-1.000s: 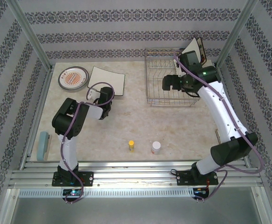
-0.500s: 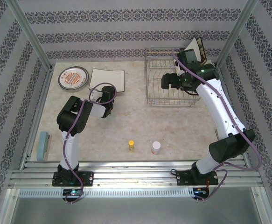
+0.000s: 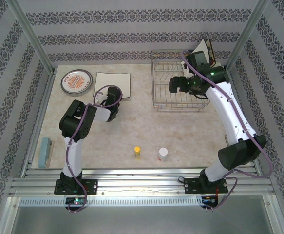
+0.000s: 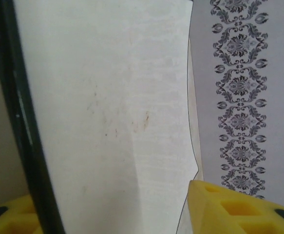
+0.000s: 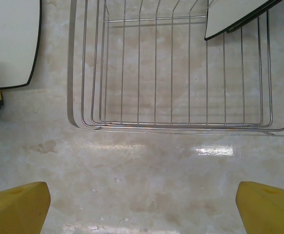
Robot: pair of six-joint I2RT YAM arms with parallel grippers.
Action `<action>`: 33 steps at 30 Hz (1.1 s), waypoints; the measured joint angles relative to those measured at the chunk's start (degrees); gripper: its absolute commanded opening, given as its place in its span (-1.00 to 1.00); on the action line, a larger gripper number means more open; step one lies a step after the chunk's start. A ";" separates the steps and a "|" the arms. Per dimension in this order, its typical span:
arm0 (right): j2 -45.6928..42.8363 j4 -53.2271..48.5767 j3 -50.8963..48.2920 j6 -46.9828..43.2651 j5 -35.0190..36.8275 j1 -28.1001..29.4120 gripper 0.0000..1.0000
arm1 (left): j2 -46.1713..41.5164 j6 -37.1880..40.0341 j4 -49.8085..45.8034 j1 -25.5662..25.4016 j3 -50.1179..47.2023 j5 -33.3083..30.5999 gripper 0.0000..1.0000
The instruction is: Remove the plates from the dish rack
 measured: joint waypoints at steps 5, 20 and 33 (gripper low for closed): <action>-0.22 0.66 -0.94 0.00 -0.48 -0.37 0.96 | -0.26 0.13 -1.46 0.00 1.27 0.00 0.60; -2.21 2.56 -2.95 0.07 -1.09 -0.76 0.96 | -2.29 1.18 -9.81 0.52 4.46 4.79 1.00; -8.92 7.50 -10.27 2.32 -1.53 -1.49 0.96 | -8.57 1.97 -38.97 0.39 7.87 9.09 0.99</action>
